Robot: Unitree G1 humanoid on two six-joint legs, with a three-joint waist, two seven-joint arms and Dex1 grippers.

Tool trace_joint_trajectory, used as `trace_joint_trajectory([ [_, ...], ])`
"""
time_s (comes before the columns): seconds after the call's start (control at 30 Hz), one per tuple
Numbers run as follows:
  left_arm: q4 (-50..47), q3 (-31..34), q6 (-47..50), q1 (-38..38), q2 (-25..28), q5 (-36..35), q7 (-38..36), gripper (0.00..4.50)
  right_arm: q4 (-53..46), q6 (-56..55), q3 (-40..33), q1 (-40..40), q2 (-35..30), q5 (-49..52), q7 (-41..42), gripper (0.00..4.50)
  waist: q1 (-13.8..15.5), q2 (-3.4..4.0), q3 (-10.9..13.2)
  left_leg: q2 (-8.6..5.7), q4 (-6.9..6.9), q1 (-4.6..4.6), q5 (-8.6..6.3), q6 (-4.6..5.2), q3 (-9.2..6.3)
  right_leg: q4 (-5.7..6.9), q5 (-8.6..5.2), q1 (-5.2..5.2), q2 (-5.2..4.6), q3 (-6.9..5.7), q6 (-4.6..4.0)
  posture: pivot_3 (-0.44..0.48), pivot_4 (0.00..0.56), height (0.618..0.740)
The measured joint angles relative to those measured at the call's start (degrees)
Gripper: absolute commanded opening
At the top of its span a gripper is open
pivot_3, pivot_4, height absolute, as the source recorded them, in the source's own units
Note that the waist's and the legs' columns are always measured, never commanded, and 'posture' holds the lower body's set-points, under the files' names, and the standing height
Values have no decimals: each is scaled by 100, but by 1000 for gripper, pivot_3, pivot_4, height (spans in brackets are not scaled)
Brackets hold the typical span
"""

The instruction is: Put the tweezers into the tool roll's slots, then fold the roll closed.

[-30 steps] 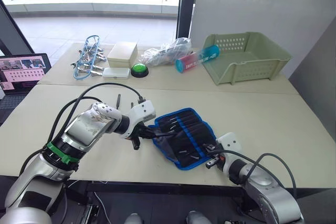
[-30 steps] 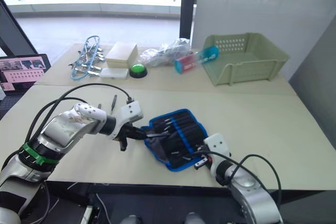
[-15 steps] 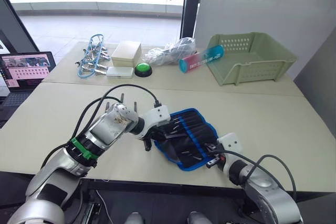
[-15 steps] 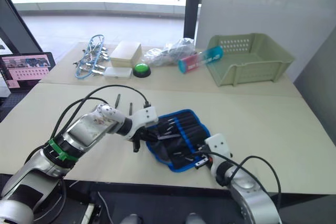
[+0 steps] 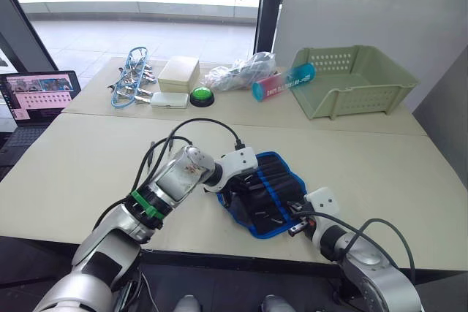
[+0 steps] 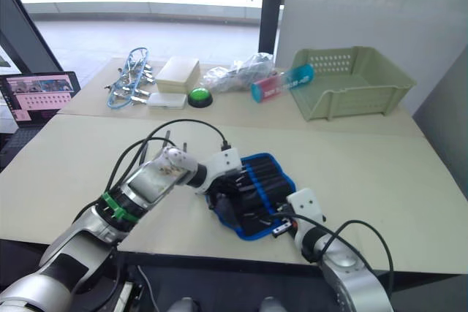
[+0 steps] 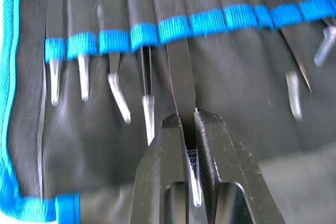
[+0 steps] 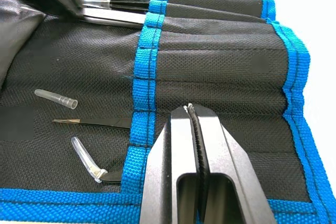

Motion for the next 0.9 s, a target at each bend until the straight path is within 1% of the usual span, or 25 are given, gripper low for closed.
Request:
trace_joint_trajectory([
  [0.13, 446, 55, -238, 2, -379, 58, 174, 12, -79, 128, 2, 8, -28, 0, 2, 0, 6, 0, 0, -1, 1, -1, 0, 0, 0, 0, 0, 1, -1, 0, 0, 0, 150, 740],
  [0.37, 1013, 225, -682, 0, -813, 186, 395, 12, -233, 358, -3, 109, -138, 3, 3, 0, 51, 2, -2, -6, 6, 10, 0, 0, -1, -4, 0, 18, -4, 0, 1, 0, 150, 740],
  [0.47, 1201, 292, -802, 0, -888, 205, 461, 12, -246, 363, 0, 143, -139, 5, 8, 0, 56, 2, -3, -6, 6, 22, 0, 0, -1, -9, -1, 29, -4, 1, 2, 0, 150, 740],
  [0.6, 1173, 360, -728, 26, -868, 226, 505, 12, -244, 363, 32, 158, -138, 5, 11, 0, 35, 2, -3, -6, 8, 27, 0, 0, -1, -6, -1, 34, -4, 2, 3, 0, 150, 740],
  [0.67, 1062, 415, -665, 103, -834, 230, 535, 848, -243, 363, 52, 155, -133, 5, 7, 0, 3, 3, -4, -6, 8, 29, 0, 0, -2, -2, -1, 34, -3, 3, 3, 0, 150, 740],
  [0.77, 880, 544, -487, 201, -778, 230, 637, 1844, -239, 363, 73, 143, -126, 5, -1, 0, -18, 3, -4, -6, 8, 30, 0, 0, -2, 1, -1, 34, -2, 3, 3, 0, 150, 740],
  [0.9, 405, 692, -219, 425, -543, 53, 566, 3135, -221, 363, 84, 114, -114, 5, -5, 0, -35, 3, -3, -5, 8, 30, 0, 0, -3, 4, -1, 30, -2, 3, 3, 0, 150, 740],
])
